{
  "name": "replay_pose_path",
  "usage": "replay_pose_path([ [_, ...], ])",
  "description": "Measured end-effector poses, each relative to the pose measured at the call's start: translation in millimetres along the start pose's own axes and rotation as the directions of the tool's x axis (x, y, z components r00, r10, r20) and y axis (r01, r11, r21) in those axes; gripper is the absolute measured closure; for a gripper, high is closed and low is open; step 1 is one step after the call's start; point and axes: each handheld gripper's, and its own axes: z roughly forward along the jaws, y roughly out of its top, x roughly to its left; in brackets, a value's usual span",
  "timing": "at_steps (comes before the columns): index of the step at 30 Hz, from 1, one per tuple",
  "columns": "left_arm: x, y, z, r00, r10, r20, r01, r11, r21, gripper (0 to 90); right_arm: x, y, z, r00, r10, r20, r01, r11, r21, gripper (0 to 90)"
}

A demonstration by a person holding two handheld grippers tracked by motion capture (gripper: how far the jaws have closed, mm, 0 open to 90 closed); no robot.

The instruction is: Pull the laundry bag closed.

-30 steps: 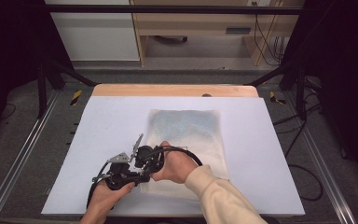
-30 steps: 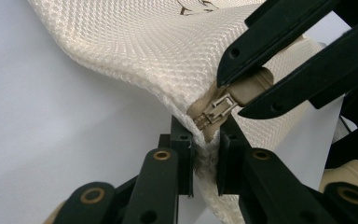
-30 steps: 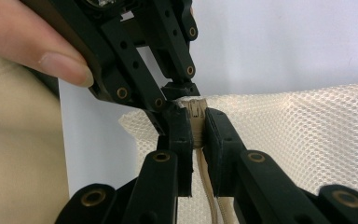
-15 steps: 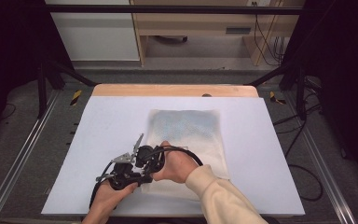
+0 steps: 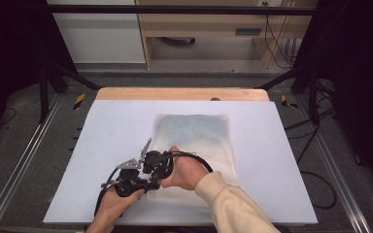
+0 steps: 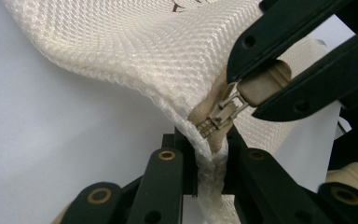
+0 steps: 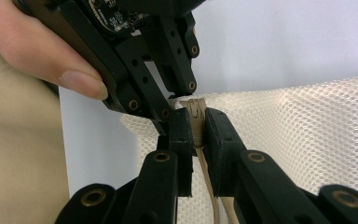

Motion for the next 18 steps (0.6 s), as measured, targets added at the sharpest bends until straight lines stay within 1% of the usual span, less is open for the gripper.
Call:
replay_pose_path([
  [6, -0.5, 0.3, -0.4, 1.0, 0.002, -0.002, -0.002, 1.0, 0.0, 83.9, 0.6, -0.8, 0.5, 1.0, -0.001, 0.006, 0.001, 1.0, 0.005, 82.2],
  [13, -1.7, 0.7, -0.8, 0.9999, 0.006, -0.012, -0.006, 1.0, -0.003, 84.2, 1.3, -3.4, 4.3, 0.9999, -0.008, 0.013, 0.008, 0.999, 0.036, 82.2],
  [18, -2.7, 1.0, -0.9, 0.9999, 0.008, -0.014, -0.008, 1.0, -0.005, 84.4, 1.7, -3.9, 4.9, 0.9997, -0.014, 0.018, 0.013, 0.999, 0.049, 82.3],
])
